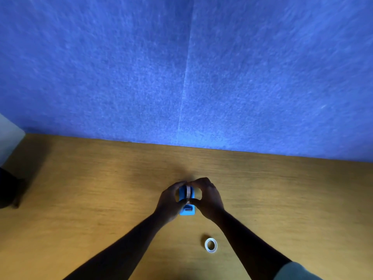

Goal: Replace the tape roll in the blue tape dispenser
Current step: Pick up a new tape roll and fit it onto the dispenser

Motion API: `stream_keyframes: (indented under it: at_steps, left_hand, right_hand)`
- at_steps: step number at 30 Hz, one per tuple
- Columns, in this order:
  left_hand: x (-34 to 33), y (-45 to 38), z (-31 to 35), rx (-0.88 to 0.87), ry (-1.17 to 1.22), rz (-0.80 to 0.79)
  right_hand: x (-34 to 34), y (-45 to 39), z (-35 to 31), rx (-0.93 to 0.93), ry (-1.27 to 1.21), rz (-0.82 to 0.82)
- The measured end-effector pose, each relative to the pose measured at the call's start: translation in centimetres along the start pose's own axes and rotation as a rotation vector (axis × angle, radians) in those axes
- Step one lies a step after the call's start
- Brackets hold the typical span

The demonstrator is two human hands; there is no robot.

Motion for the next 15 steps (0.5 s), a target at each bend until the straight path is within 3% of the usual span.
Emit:
stream_keyframes:
  at_steps: [15]
  left_hand:
    - [-0.6,0.4,-1.7,0.093,0.159,0.019]
  right_hand:
    - [-0.9,0.1,1.0,-0.075,-0.046,-0.037]
Point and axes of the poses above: each hand's wrist, its own y-axis away from the middle knuckle, its own x-axis out of the back of the hand, z = x × y, the point moved 2 cm from there along -y, towards the middle knuckle
